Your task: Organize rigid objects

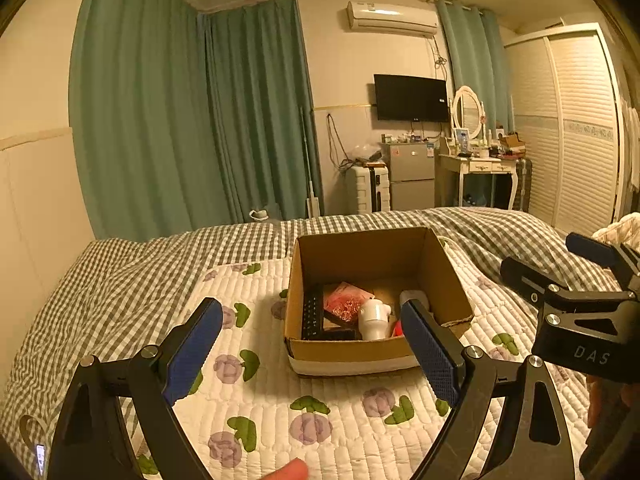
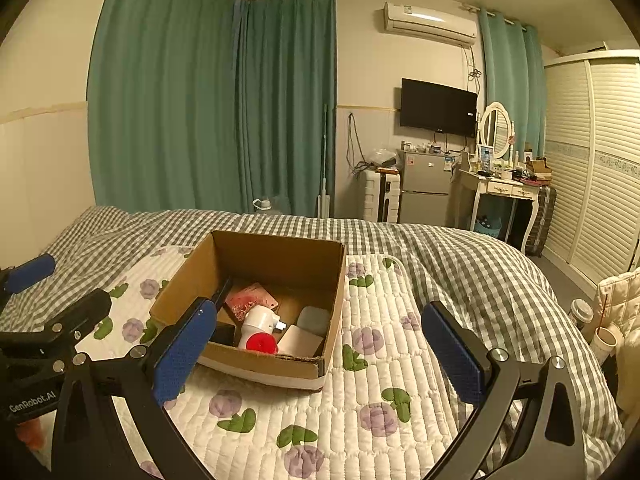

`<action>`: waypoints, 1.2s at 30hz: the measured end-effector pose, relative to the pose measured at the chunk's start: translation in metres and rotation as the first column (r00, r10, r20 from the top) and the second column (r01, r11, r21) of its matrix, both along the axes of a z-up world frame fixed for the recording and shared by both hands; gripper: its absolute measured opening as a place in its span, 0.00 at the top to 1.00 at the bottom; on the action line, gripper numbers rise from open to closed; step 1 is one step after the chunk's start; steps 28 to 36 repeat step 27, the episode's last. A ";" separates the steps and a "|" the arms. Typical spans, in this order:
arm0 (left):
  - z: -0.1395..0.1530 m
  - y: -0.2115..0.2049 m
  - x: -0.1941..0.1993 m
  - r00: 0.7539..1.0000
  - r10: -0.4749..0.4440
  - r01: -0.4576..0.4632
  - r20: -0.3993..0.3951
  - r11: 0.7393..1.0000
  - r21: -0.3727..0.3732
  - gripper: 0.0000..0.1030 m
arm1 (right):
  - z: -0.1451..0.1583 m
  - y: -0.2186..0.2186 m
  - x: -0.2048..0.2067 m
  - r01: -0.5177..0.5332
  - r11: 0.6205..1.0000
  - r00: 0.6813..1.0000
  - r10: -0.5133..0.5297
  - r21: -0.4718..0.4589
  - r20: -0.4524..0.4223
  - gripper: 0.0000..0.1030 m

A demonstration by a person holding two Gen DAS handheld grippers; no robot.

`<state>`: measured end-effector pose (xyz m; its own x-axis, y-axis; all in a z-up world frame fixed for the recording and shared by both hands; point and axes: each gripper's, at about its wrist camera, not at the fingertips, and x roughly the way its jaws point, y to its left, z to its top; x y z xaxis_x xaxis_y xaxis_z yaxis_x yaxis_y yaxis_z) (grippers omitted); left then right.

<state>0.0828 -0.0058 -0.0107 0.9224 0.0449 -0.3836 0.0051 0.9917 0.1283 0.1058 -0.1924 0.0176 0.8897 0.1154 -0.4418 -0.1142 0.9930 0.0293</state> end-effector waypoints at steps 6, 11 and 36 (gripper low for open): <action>-0.003 -0.003 -0.001 1.000 0.005 -0.005 0.005 1.000 0.016 0.10 | 0.000 0.002 -0.001 0.004 1.000 1.000 -0.004 -0.020 0.007 0.00; -0.002 0.000 -0.001 1.000 0.009 -0.009 0.003 1.000 -0.004 0.10 | -0.001 0.001 0.001 0.006 1.000 1.000 -0.006 -0.017 0.001 0.00; -0.003 0.005 0.001 1.000 -0.005 0.005 -0.016 0.999 -0.041 0.10 | -0.003 -0.001 0.002 0.008 1.000 1.000 -0.008 -0.008 -0.008 0.00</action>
